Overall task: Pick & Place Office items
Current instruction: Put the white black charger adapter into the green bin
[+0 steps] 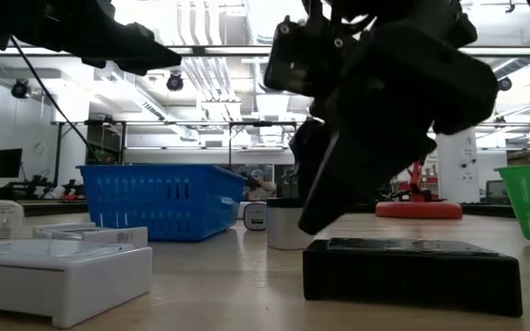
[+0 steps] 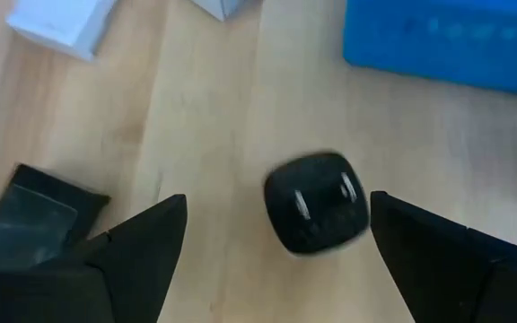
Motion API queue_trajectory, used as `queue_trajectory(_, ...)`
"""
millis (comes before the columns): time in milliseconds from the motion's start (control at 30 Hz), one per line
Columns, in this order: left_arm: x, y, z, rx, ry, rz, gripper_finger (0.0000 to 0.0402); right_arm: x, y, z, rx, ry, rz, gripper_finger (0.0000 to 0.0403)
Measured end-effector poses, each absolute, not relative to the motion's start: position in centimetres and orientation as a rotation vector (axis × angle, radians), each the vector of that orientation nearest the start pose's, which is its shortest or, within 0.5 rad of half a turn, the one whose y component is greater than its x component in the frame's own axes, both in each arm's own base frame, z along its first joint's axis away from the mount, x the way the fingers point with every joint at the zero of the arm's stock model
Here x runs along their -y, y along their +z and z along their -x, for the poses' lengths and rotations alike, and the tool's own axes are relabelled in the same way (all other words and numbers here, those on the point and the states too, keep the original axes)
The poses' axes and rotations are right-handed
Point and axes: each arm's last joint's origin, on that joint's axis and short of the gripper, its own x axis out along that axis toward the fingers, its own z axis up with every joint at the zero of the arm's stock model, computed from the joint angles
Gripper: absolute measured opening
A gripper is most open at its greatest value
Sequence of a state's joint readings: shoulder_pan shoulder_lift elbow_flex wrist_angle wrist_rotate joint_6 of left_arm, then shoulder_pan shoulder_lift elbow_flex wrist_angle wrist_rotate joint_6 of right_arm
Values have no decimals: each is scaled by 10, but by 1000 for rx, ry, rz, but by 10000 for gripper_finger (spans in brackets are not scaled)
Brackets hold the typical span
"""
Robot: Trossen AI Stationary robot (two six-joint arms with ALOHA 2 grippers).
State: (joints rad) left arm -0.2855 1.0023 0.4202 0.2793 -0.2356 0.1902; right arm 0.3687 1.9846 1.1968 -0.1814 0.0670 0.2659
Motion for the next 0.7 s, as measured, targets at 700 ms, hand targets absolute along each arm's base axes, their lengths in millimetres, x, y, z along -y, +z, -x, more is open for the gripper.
queue_trajectory(700,52,213,-200,-294,-77,-262,220,-139,148,-369,-983,130,41,327)
